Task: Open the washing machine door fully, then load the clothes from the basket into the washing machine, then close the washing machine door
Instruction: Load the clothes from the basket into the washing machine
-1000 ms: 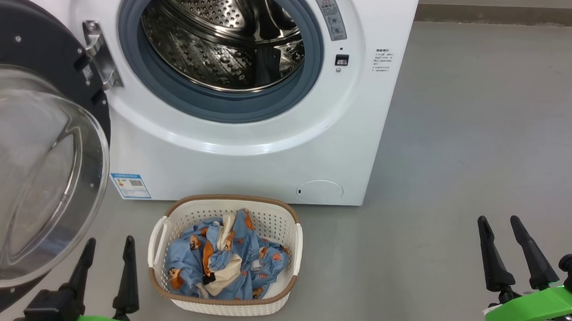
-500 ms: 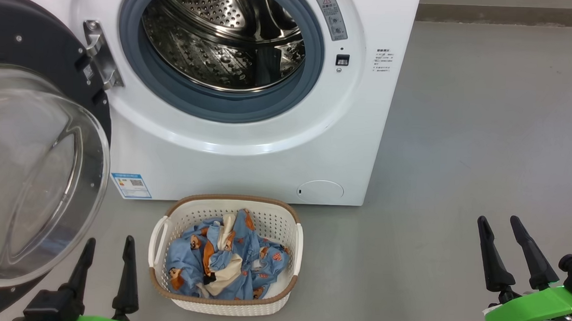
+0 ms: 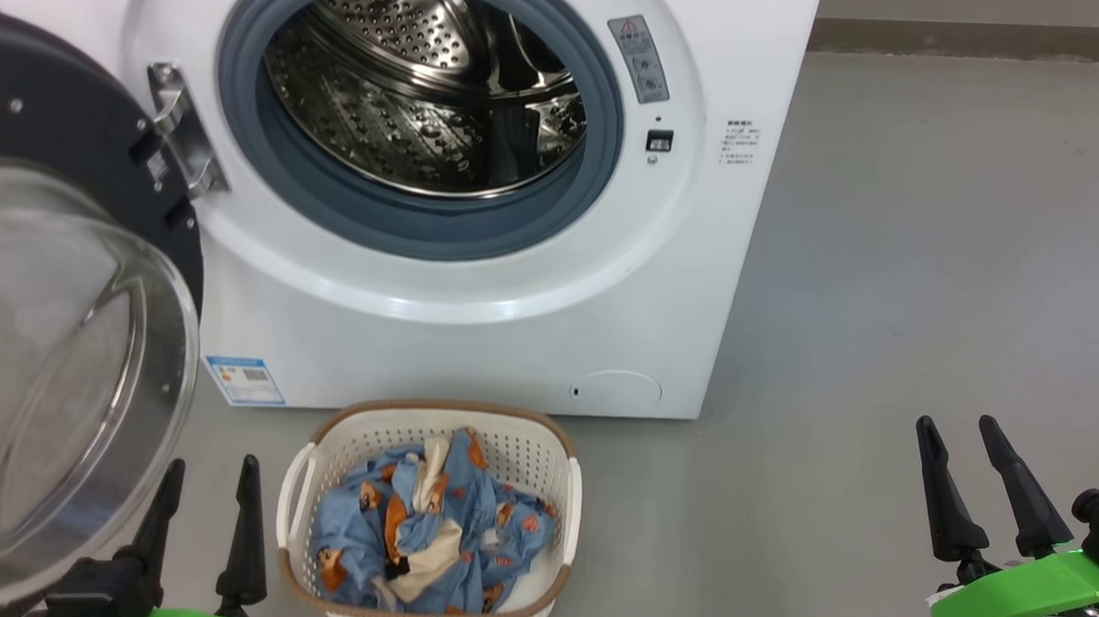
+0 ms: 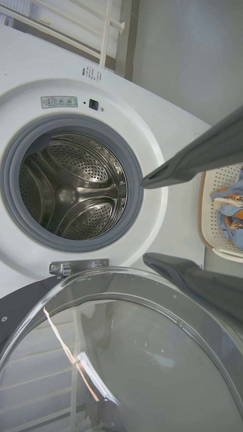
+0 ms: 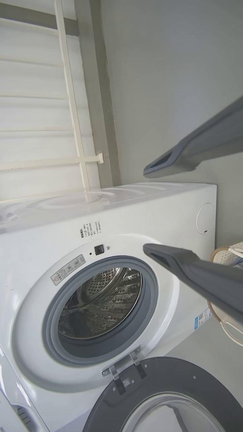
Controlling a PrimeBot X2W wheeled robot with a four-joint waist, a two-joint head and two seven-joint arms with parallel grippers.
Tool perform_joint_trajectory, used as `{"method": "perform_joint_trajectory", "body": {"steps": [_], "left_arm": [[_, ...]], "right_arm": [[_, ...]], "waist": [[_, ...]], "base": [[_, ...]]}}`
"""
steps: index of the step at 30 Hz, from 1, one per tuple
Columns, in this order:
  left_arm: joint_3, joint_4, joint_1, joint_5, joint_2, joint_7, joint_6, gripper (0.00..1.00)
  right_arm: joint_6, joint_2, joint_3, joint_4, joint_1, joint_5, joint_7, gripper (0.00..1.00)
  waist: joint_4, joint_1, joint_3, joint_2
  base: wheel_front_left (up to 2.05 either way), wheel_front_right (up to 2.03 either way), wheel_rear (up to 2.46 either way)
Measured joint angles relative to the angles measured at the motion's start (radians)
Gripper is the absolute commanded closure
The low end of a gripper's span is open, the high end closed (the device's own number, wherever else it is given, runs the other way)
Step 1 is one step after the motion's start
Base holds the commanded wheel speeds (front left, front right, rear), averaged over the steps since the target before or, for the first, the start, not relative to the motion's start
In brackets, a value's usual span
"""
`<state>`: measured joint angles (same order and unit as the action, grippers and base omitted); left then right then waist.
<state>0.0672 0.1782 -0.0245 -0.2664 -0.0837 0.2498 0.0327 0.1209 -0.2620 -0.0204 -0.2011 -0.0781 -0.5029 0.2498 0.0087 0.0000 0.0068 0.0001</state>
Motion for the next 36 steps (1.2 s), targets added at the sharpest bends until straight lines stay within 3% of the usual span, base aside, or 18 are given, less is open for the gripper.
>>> {"method": "perform_joint_trajectory", "body": {"steps": [12,36], "left_arm": [[-0.006,0.003,0.0,0.001,0.006,0.0,0.009,0.0],[-0.016,0.012,0.0,0.01,0.02,0.0,0.016,0.0]], "right_arm": [[0.0,0.0,-0.005,-0.004,0.0,-0.002,0.0,0.0],[0.0,0.001,-0.025,-0.011,0.0,-0.003,0.0,0.0]], "waist": [[0.001,0.0,-0.003,0.0],[0.006,0.0001,0.005,0.0]], "base": [[1.05,-1.05,0.0],[0.02,-0.02,0.0]]}}
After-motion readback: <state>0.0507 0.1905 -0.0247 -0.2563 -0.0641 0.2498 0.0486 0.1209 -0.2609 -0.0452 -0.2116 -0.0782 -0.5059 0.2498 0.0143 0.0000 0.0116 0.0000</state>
